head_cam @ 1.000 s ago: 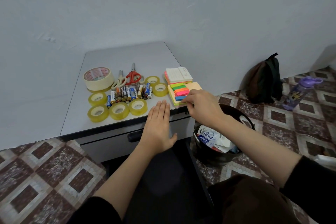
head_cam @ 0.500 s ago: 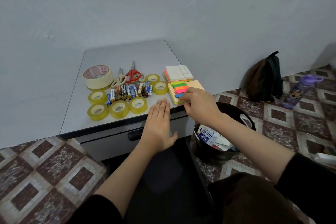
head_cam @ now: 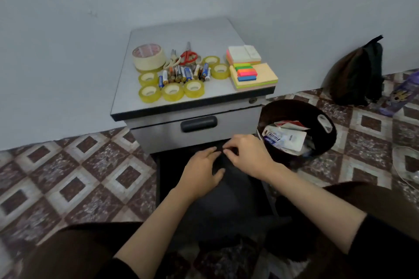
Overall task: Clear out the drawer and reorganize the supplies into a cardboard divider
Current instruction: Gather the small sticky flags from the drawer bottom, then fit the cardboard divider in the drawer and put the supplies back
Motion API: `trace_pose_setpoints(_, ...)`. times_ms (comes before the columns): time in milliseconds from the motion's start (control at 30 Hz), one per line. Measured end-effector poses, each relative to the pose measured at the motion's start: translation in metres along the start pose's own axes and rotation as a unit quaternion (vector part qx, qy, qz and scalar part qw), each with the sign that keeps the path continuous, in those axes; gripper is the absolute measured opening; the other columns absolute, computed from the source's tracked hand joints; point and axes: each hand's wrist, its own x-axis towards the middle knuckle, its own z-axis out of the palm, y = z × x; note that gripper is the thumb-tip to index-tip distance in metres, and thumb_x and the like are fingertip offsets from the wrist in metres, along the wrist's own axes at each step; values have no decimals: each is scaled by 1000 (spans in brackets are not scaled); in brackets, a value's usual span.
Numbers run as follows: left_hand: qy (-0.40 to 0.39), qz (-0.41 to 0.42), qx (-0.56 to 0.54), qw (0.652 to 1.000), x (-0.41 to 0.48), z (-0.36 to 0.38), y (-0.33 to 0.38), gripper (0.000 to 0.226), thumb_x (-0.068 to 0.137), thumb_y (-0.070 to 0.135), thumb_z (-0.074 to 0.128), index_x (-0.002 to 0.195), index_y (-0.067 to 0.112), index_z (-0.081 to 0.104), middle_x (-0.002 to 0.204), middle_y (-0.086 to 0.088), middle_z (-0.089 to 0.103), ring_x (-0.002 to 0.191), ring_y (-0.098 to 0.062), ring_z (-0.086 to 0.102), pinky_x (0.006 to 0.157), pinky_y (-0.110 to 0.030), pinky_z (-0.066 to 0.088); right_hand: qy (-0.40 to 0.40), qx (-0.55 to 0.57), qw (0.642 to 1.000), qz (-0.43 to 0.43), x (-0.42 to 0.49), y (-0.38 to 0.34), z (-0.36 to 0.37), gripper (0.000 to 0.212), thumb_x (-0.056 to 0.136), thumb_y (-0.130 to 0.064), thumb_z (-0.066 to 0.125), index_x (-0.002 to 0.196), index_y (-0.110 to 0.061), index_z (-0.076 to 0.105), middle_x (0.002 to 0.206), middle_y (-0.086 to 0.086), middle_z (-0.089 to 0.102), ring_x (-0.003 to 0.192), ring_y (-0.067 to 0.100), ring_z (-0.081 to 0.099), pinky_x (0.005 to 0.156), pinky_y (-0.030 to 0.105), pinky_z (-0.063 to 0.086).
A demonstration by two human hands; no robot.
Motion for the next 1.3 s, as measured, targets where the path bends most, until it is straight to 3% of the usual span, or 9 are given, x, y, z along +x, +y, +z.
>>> trace_pose_setpoints(133, -108, -64, 1, 992, -52, 38, -29, 59, 93, 44, 49, 145, 21, 33, 150, 3, 33, 135, -15, 32, 110, -24, 23, -153, -95, 984, -4, -39, -4, 66, 46, 93, -42, 49, 134, -21, 50, 133, 2, 51, 122, 24, 45, 101, 37, 33)
trace_pose_setpoints(333, -267, -88, 67, 957, -113, 94, -51, 69, 94, 53, 37, 150, 30, 4, 156, 0, 15, 140, -22, 22, 115, -38, 19, -349, -132, 928, -28, -91, 12, 132, 77, 89, -54, 50, 151, -29, 11, 147, 4, 33, 135, 28, 29, 112, 50, 16)
trace_pose_setpoints(533, -245, -83, 118, 959, -127, 117, -55, 59, 99, 45, 27, 149, 33, -2, 156, 1, 7, 142, -21, 10, 114, -50, 6, -324, -170, 929, -62, -110, 24, 156, 78, 95, -51, 38, 146, -32, -18, 150, 6, 28, 134, 25, 29, 110, 49, 17)
trace_pose_setpoints(833, -230, -74, 135, 961, -123, 121, -63, 60, 99, 46, 23, 148, 30, -8, 157, 4, -9, 144, -20, -5, 111, -56, -4, -287, -183, 932, -123, -103, 27, 163, 91, 97, -51, 33, 107, -47, -57, 150, 9, 26, 134, 28, 30, 109, 52, 17)
trace_pose_setpoints(933, -212, -71, 142, 964, -118, 120, -65, 61, 99, 46, 24, 148, 31, -10, 157, 4, -9, 145, -20, -5, 111, -57, -5, -232, -171, 948, -136, -99, 36, 169, 99, 92, -52, 45, 117, -49, -50, 139, 13, 43, 122, 32, 46, 104, 55, 27)
trace_pose_setpoints(1033, -183, -75, 151, 969, -104, 119, -72, 61, 98, 49, 19, 146, 33, -15, 157, 5, -7, 145, -20, -4, 111, -57, -6, -119, -178, 966, -143, -86, 40, 170, 114, 65, -53, 76, 148, -40, 0, 98, 7, 67, 80, 27, 64, 75, 49, 51)
trace_pose_setpoints(1133, -143, -104, 146, 973, -81, 122, -80, 60, 96, 52, 14, 146, 35, -15, 158, 4, -2, 145, -23, 1, 111, -58, -1, -76, -194, 971, -119, -65, 48, 175, 95, 58, -48, 84, 140, -37, 37, 91, 7, 68, 74, 27, 64, 71, 47, 53)
trace_pose_setpoints(1200, -100, -122, 142, 977, -65, 123, -85, 59, 96, 51, 17, 149, 32, -1, 157, -1, 9, 144, -27, 11, 111, -59, 6, -85, -179, 976, -95, -44, 50, 173, 88, 67, -44, 80, 142, -39, 32, 98, 10, 67, 83, 32, 63, 79, 51, 50)
trace_pose_setpoints(1300, -57, -134, 141, 979, -46, 118, -92, 58, 97, 51, 17, 149, 30, 5, 157, -4, 12, 144, -28, 13, 113, -55, 5, -132, -165, 975, -65, -21, 47, 167, 72, 93, -42, 50, 137, -47, -6, 132, 15, 49, 118, 35, 46, 106, 53, 25)
